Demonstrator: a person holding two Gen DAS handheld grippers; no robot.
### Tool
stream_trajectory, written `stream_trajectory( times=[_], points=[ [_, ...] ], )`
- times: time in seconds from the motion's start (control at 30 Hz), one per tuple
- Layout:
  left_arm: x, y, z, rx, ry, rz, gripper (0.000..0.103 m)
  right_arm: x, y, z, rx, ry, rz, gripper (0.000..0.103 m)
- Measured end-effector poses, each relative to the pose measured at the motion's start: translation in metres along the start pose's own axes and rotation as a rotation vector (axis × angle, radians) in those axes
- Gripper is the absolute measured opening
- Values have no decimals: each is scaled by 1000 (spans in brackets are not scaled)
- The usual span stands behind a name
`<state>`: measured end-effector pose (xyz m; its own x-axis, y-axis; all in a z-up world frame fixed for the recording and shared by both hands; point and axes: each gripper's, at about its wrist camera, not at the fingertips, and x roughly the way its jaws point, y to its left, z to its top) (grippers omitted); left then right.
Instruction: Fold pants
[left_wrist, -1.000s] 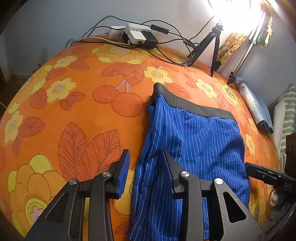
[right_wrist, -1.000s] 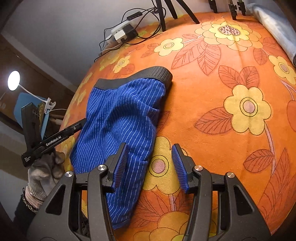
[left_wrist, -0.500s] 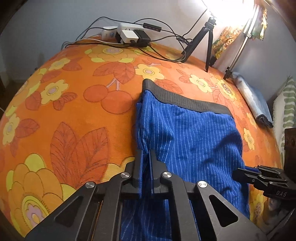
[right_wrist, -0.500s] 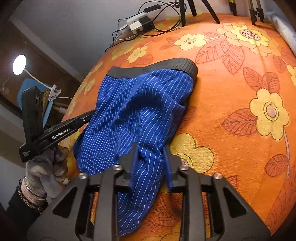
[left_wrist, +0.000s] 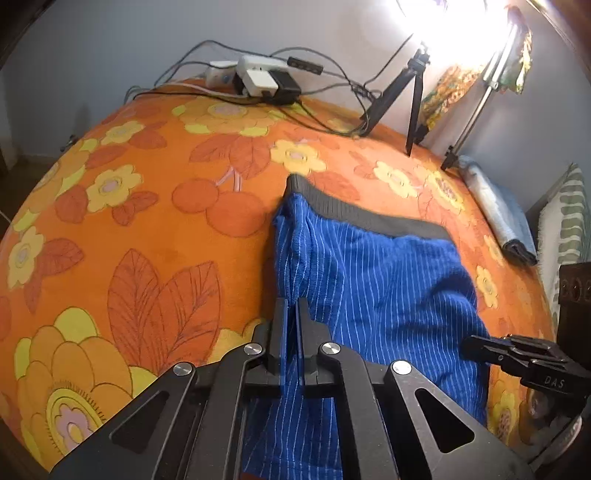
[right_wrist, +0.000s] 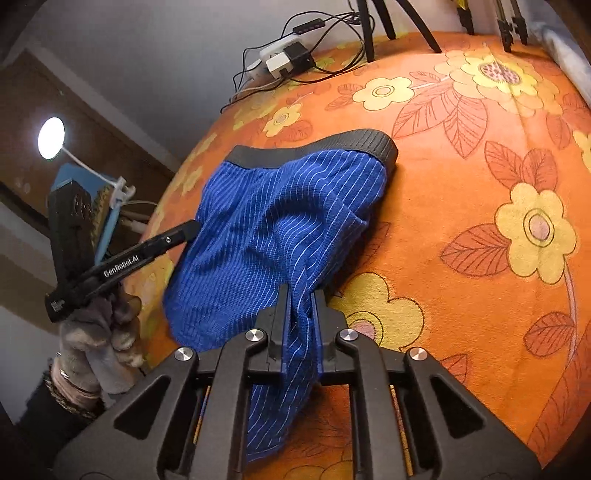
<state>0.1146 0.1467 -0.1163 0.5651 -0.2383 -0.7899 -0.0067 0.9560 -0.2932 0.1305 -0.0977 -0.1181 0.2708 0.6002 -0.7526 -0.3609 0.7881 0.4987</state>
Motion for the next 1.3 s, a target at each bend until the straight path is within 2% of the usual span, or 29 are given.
stream_trajectory(
  times=[0.23,0.3,0.5,0.57,0.63,0.77,0.83,0.87,1.07,1.3],
  points=[
    [4,-5,-3,50,6,58,4,6,1,2,1,16,-13,11],
    [5,-3,-2,50,8,78,16,6,-1,2,7,17,-21,12],
    [8,-3,-3,66,6,88,19,6,-4,1,5,17,-40,21],
    [9,-5,-4,59,3,74,18,7,-3,1,-1,17,-39,22],
    [10,-7,-4,60,10,53,8,8,-2,0,-3,20,-29,22],
    [9,-7,-4,38,18,8,5,11,4,1,-26,28,-5,22],
    [6,-2,-3,-8,20,-41,5,11,5,1,-26,31,23,13],
    [3,-2,-2,-21,16,-57,5,10,4,1,-21,30,34,13],
    [-31,2,12,-100,-53,-176,5,-20,-3,10,8,-60,114,11],
    [-54,-9,22,-90,-115,-223,5,-61,-7,23,33,-185,151,11]
  ],
)
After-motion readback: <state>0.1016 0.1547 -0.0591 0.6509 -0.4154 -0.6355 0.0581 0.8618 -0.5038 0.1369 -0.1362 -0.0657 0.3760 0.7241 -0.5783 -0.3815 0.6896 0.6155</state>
